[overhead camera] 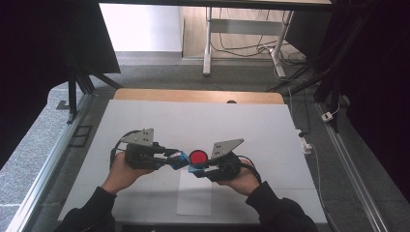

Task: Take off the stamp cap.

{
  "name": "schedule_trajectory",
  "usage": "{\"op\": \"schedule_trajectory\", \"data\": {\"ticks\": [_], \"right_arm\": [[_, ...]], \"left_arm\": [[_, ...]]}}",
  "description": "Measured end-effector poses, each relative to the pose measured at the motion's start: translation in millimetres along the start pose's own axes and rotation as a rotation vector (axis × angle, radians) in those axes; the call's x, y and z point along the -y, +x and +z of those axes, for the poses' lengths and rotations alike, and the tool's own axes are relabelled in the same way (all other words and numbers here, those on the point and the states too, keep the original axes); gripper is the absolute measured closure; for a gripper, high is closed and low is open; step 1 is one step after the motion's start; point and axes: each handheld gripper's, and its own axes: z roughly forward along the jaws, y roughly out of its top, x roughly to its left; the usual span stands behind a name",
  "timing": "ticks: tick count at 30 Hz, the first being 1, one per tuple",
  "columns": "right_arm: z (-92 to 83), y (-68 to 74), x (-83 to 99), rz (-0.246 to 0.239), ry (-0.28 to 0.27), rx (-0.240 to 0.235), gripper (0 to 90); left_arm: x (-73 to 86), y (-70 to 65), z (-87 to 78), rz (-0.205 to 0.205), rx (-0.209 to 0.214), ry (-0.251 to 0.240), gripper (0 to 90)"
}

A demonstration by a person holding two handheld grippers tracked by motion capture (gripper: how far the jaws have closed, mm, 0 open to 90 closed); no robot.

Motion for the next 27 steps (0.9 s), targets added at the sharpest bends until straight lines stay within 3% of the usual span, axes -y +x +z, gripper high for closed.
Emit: {"op": "schedule_trajectory", "data": {"ticks": [7, 12, 19, 27], "right_arm": [[-10.8, 0.5, 2.4, 0.016, -0.016, 0.025, 69.0], [-19.1, 2.6, 4.3, 0.001, -0.024, 0.039, 68.9], [-32.9, 6.0, 8.4, 0.065, -0.032, 0.076, 68.9], [-47.9, 9.5, 11.9, 0.095, -0.044, 0.135, 68.9]], "left_arm": [[2.2, -0.8, -0.5, -0.013, -0.015, 0.003, 70.1], [3.1, -2.6, 0.4, -0.015, -0.023, 0.008, 70.0], [3.9, -4.0, 1.9, -0.032, -0.024, 0.008, 70.1], [5.1, -6.2, 3.1, -0.043, -0.035, 0.014, 70.1]]}}
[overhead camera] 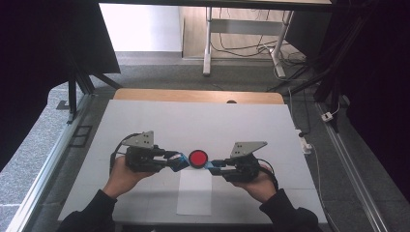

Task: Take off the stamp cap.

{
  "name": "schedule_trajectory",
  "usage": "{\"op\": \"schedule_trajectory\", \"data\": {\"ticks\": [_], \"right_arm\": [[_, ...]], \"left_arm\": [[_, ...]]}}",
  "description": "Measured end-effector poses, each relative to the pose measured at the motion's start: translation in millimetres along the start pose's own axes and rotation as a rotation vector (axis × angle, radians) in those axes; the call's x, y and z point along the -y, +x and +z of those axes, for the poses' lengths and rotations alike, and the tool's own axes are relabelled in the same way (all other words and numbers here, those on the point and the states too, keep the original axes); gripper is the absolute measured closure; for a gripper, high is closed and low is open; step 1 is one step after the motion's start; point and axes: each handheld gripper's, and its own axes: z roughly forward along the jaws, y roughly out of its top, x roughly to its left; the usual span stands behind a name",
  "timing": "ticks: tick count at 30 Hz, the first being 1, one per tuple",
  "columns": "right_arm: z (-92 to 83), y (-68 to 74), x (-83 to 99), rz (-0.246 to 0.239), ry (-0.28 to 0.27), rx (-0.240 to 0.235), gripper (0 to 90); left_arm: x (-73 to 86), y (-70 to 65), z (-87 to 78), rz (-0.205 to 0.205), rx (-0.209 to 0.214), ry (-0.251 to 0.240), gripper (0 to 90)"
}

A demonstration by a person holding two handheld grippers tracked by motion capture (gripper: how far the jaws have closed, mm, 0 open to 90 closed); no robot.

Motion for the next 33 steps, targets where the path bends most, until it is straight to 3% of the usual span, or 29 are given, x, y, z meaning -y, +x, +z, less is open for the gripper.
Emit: {"op": "schedule_trajectory", "data": {"ticks": [16, 20, 33], "right_arm": [[-39.9, 3.2, 22.4, 0.007, -0.017, 0.129, 68.8], [-48.1, 4.0, 28.8, 0.031, -0.020, 0.152, 68.8], [-80.4, 5.4, 54.7, 0.111, -0.016, 0.265, 68.8]], "left_arm": [[2.5, -3.6, 3.2, 0.023, -0.090, 0.036, 69.9], [3.4, -4.2, 3.8, 0.025, -0.116, 0.049, 69.9], [3.8, -1.3, 3.6, -0.009, -0.123, 0.045, 70.0]]}}
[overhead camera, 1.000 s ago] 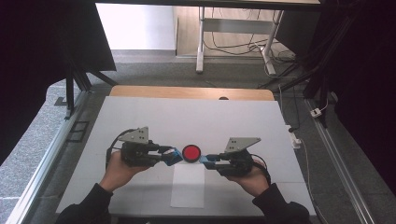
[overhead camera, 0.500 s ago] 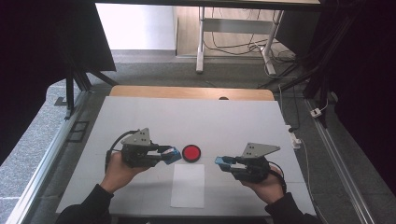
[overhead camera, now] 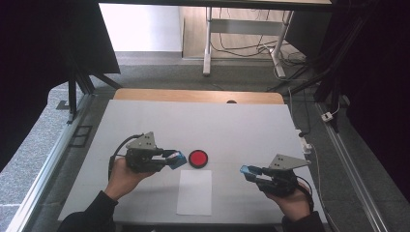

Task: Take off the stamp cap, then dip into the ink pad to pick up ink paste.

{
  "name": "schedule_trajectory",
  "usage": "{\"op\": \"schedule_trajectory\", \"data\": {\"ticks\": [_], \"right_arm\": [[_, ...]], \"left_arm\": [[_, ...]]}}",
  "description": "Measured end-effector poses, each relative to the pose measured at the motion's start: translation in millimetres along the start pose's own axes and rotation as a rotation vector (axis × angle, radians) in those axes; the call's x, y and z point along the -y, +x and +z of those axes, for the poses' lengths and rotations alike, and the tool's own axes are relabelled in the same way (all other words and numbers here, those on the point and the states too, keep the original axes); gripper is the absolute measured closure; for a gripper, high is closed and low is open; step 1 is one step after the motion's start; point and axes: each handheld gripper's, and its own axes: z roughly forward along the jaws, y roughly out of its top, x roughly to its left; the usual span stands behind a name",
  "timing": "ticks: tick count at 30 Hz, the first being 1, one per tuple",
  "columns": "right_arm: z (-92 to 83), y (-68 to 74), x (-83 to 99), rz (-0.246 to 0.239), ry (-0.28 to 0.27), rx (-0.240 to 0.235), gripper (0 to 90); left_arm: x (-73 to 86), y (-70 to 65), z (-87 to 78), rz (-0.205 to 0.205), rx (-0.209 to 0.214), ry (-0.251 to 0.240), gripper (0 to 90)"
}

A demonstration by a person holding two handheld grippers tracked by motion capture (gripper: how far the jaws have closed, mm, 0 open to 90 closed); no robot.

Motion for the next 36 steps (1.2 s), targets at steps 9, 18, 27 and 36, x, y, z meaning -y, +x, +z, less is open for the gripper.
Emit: {"op": "schedule_trajectory", "data": {"ticks": [9, 18, 27, 36], "right_arm": [[-18.6, -4.0, 19.4, 0.044, -0.006, 0.039, 68.7], [-30.2, -5.2, 32.3, 0.078, -0.014, 0.062, 68.8], [-33.6, -6.8, 40.4, 0.114, 0.004, 0.076, 68.8], [-37.3, -8.3, 44.2, 0.132, -0.001, 0.078, 68.8]], "left_arm": [[-1.2, 2.4, 0.7, -0.007, -0.018, -0.003, 70.1], [-2.3, 6.5, -0.1, -0.017, -0.029, -0.010, 70.1], [-4.0, 9.7, 1.0, -0.027, -0.035, -0.014, 70.1], [-7.2, 14.1, 6.0, -0.031, -0.033, -0.010, 70.1]]}}
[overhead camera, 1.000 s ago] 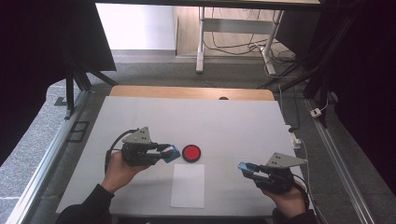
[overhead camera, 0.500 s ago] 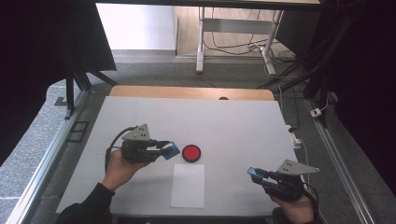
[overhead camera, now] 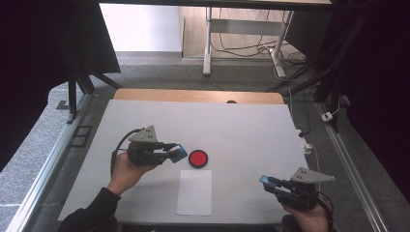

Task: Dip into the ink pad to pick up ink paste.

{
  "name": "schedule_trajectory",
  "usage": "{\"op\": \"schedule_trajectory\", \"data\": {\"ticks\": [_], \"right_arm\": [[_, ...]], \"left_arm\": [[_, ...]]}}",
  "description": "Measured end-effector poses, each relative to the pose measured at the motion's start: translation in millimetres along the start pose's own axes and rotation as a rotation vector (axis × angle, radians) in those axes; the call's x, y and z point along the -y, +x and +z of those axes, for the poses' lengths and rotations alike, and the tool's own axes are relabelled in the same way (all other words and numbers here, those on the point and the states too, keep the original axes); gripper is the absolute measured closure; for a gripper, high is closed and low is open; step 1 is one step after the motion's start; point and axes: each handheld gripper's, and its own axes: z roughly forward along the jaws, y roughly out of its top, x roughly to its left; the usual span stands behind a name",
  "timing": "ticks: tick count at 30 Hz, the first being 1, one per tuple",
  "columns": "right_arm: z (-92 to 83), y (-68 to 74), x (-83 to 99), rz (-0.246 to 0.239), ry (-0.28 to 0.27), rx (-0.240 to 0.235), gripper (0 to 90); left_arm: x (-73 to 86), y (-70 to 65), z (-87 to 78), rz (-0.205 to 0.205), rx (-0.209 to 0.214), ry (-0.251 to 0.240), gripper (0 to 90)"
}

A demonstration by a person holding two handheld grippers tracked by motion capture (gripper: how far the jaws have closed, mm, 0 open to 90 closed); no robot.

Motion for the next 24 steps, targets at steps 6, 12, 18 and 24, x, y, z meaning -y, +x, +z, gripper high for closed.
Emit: {"op": "schedule_trajectory", "data": {"ticks": [6, 12, 18, 24], "right_arm": [[-0.7, 0.9, 0.5, -0.006, 0.007, 0.004, 68.8], [-0.4, 0.1, 0.4, 0.001, 0.007, 0.003, 68.7], [-1.2, -1.2, 1.0, 0.012, -0.001, -0.003, 68.7], [-1.4, -1.1, 1.1, 0.013, -0.001, -0.003, 68.7]], "left_arm": [[-4.3, 5.2, 7.3, -0.011, -0.001, 0.010, 70.1], [-10.2, 10.4, 22.2, -0.017, 0.018, 0.036, 70.1], [-16.6, 12.6, 38.1, -0.006, 0.006, 0.064, 70.1], [-20.2, 16.0, 53.0, -0.004, -0.008, 0.089, 70.1]]}}
